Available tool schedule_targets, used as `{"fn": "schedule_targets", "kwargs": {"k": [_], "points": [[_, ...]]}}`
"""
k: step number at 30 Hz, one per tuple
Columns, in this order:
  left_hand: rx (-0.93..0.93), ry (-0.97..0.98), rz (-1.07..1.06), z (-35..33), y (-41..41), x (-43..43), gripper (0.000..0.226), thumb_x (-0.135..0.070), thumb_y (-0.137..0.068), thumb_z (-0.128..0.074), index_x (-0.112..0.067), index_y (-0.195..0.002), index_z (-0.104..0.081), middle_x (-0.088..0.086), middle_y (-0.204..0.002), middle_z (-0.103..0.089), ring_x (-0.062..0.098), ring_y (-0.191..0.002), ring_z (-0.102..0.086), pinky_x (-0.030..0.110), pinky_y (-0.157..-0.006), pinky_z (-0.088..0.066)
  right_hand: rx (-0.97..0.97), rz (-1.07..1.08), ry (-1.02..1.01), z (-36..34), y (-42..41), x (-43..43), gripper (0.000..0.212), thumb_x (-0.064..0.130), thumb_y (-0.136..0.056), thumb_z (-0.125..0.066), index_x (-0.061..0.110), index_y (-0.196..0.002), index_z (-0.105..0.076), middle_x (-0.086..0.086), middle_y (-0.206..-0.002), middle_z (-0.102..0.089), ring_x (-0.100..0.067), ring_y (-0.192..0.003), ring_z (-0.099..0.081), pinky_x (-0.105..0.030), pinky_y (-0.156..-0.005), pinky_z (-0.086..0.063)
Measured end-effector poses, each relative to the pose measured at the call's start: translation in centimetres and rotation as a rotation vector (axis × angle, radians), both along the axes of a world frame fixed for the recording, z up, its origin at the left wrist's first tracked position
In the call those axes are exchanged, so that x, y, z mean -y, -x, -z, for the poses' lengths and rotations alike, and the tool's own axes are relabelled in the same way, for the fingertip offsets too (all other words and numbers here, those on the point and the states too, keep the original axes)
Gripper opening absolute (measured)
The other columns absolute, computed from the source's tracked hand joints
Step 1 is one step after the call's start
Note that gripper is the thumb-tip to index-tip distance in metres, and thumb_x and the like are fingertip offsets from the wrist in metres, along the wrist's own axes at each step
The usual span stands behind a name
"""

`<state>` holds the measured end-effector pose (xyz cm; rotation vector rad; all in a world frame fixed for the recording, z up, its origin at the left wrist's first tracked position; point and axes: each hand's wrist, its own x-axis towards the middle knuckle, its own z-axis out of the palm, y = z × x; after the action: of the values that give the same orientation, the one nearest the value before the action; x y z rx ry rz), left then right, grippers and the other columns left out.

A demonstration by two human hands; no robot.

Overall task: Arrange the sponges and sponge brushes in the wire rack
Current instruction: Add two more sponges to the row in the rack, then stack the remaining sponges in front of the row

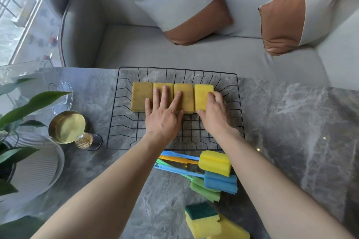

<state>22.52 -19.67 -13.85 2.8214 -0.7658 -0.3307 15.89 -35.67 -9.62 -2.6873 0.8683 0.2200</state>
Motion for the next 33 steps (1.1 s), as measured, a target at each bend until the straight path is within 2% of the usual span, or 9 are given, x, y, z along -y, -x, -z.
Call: {"fn": "schedule_targets", "kwargs": {"k": [5, 7, 11, 14, 17, 22, 27, 29, 33], "points": [[-0.063, -0.031, 0.015, -2.1, 0.4, 0.0, 0.072, -0.062, -0.097, -0.031, -0.044, -0.159, 0.002, 0.002, -0.171, 0.008, 0.032, -0.156, 0.011, 0.059, -0.124, 0.0, -0.001, -0.017, -0.076, -2.7, 1.5, -0.2, 0.069, 0.035, -0.094, -0.064, 0.01, -0.15, -0.034, -0.008, -0.162, -0.026, -0.035, -0.14, -0.04, -0.047, -0.113, -0.035], [-0.073, 0.0, 0.023, -3.8, 1.0, -0.6, 0.075, -0.06, -0.095, -0.037, -0.041, -0.16, -0.003, 0.003, -0.171, 0.005, 0.033, -0.156, 0.008, 0.059, -0.124, -0.002, 0.07, -0.015, -0.103, -4.7, 3.4, -0.5, 0.064, 0.033, -0.094, -0.063, 0.01, -0.149, -0.039, -0.009, -0.16, -0.031, -0.034, -0.139, -0.042, -0.045, -0.113, -0.035], [-0.002, 0.148, 0.087, -7.2, 6.3, -3.5, 0.07, -0.056, -0.096, -0.037, -0.034, -0.16, -0.017, 0.006, -0.171, -0.007, 0.031, -0.157, -0.001, 0.054, -0.124, -0.006, 0.249, 0.016, -0.071, -8.8, 11.9, -2.2, 0.045, 0.027, -0.095, -0.062, 0.009, -0.135, -0.054, -0.01, -0.139, -0.054, -0.03, -0.125, -0.053, -0.042, -0.104, -0.043], [0.031, 0.285, 0.069, -8.8, 9.3, -6.5, 0.064, -0.047, -0.098, -0.044, -0.027, -0.156, -0.03, 0.008, -0.169, -0.018, 0.028, -0.157, -0.009, 0.05, -0.124, -0.012, 0.347, 0.045, -0.104, -10.5, 16.2, -3.8, 0.036, 0.025, -0.096, -0.062, 0.009, -0.128, -0.059, -0.01, -0.127, -0.06, -0.029, -0.117, -0.057, -0.04, -0.099, -0.045], [-0.053, 0.407, 0.081, -9.3, 12.8, -9.6, 0.058, -0.037, -0.096, -0.051, -0.013, -0.148, -0.042, 0.013, -0.16, -0.035, 0.032, -0.151, -0.026, 0.049, -0.119, -0.026, 0.368, 0.076, -0.106, -10.7, 20.3, -5.3, 0.031, 0.021, -0.094, -0.063, 0.009, -0.122, -0.061, -0.008, -0.12, -0.062, -0.027, -0.113, -0.058, -0.04, -0.097, -0.046], [-0.334, 0.465, 0.194, -8.2, 20.3, -13.1, 0.059, -0.03, -0.081, -0.057, -0.004, -0.134, -0.054, 0.012, -0.139, -0.055, 0.03, -0.129, -0.054, 0.034, -0.109, -0.041, 0.262, 0.121, -0.144, -8.3, 28.5, -8.0, 0.028, 0.018, -0.093, -0.066, 0.008, -0.119, -0.063, -0.007, -0.113, -0.064, -0.027, -0.11, -0.06, -0.04, -0.093, -0.049], [-0.528, 0.447, 0.11, -5.6, 24.0, -13.3, 0.069, -0.045, -0.079, -0.078, -0.015, -0.133, -0.05, 0.0, -0.131, -0.058, 0.014, -0.118, -0.055, 0.027, -0.097, -0.044, 0.022, 0.113, -0.239, -4.7, 31.9, -8.9, 0.036, 0.026, -0.091, -0.068, 0.011, -0.124, -0.062, -0.005, -0.119, -0.062, -0.028, -0.112, -0.06, -0.041, -0.094, -0.049], [-0.559, 0.474, 0.009, -4.9, 24.7, -12.6, 0.07, -0.045, -0.072, -0.086, -0.018, -0.125, -0.048, -0.003, -0.122, -0.057, 0.012, -0.11, -0.054, 0.029, -0.092, -0.046, -0.047, 0.131, -0.302, -3.5, 32.2, -8.9, 0.043, 0.03, -0.088, -0.073, 0.013, -0.126, -0.061, -0.005, -0.122, -0.06, -0.028, -0.113, -0.059, -0.039, -0.095, -0.048], [-0.506, 0.509, -0.078, -4.1, 25.3, -11.1, 0.054, -0.036, -0.069, -0.088, -0.025, -0.099, -0.045, -0.003, -0.099, -0.052, 0.015, -0.087, -0.05, 0.037, -0.075, -0.05, -0.125, 0.188, -0.347, -1.9, 32.6, -9.0, 0.049, 0.034, -0.082, -0.078, 0.013, -0.123, -0.061, -0.007, -0.119, -0.058, -0.031, -0.112, -0.058, -0.04, -0.093, -0.048]]}}
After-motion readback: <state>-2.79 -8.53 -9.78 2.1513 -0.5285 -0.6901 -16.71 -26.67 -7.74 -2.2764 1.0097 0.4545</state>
